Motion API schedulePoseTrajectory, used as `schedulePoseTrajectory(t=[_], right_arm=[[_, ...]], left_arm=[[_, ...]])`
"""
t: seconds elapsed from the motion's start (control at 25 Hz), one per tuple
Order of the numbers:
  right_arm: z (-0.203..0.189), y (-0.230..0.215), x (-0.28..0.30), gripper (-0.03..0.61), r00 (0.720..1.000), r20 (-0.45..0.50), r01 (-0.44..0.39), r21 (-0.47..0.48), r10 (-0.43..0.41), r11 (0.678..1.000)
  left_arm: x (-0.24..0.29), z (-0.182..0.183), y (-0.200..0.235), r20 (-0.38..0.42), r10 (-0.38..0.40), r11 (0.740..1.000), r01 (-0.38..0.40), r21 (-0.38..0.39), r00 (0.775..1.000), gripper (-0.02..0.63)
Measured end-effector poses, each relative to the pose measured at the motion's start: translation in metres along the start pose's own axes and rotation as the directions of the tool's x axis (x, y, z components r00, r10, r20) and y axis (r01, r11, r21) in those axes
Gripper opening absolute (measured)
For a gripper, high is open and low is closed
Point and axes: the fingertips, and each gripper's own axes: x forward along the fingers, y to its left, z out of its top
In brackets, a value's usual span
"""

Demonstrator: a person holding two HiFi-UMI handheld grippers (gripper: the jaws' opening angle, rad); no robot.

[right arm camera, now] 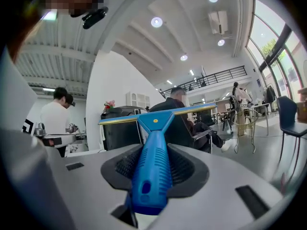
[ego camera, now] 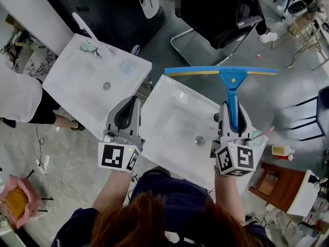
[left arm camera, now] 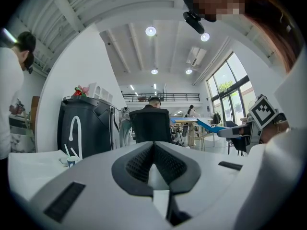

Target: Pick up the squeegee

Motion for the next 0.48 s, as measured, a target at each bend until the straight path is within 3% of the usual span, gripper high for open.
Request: schedulePoseTrajectory(t=[0.48], right_arm=[[0.035,-0.02,-0.033,0.158,0.993,0.11,0.044,-0.046,-0.039,0.998]], left_arm=[[-0.003,0.014,-0.024,0.037,-0.021,1.0,0.022,-0.01,0.999,0.02]])
